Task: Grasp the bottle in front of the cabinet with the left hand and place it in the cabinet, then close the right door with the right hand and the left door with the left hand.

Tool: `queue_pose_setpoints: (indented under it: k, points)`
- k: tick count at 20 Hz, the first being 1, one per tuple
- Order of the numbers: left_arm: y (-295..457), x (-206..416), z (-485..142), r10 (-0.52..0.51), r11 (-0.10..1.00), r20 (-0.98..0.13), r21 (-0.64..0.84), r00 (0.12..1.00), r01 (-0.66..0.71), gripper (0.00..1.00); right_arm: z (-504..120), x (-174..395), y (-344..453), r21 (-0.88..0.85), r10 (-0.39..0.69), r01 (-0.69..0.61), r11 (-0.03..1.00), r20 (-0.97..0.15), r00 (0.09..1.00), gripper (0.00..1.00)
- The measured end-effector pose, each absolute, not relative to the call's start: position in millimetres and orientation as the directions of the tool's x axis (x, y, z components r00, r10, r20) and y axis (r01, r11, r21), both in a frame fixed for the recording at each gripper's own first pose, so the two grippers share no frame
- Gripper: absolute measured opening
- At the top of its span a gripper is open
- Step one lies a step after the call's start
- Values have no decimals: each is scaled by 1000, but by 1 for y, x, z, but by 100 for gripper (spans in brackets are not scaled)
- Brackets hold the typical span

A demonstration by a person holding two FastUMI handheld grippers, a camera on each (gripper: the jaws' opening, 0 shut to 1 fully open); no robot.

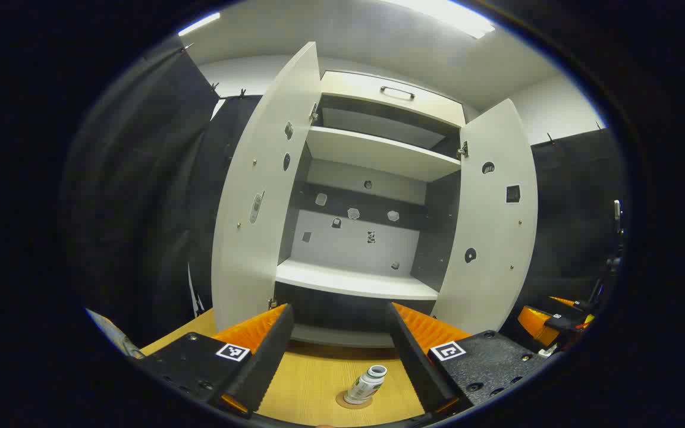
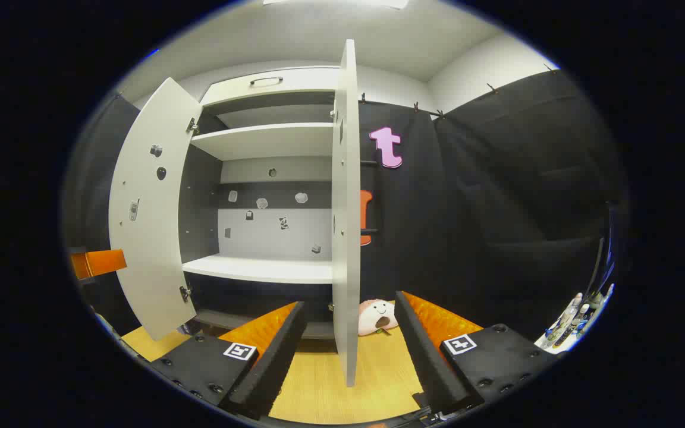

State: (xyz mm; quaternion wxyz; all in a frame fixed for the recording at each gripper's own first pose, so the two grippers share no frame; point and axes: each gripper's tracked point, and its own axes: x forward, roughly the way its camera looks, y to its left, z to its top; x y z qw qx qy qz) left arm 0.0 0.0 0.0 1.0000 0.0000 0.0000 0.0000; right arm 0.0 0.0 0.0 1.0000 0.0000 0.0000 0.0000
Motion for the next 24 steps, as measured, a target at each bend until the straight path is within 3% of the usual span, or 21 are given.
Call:
queue_pose_setpoints:
  k: [1, 2, 6, 13, 24]
  points:
    - [-1, 1, 1, 3, 1000, 6, -2, 1000, -3, 95, 3, 1, 0, -23, 5, -5, 1000, 8, 1000, 89]
    - [-2, 3, 0, 6, 1000, 2, -9, 1000, -6, 95, 6, 1, -2, -47, 4, -4, 999, 11, 1000, 98]
    - [-8, 6, -4, -19, 1000, -11, -12, 1000, 19, 93, 18, 3, 4, -66, 13, -9, 998, 58, 998, 98]
    - [2, 8, 13, -3, 1000, 40, 18, 999, 3, 95, 10, 9, 26, -42, 49, -47, 998, 39, 998, 98]
    - [22, 19, -11, 43, 999, 36, -3, 998, -43, 95, 2, 15, 32, -59, 44, -43, 997, 19, 999, 98]
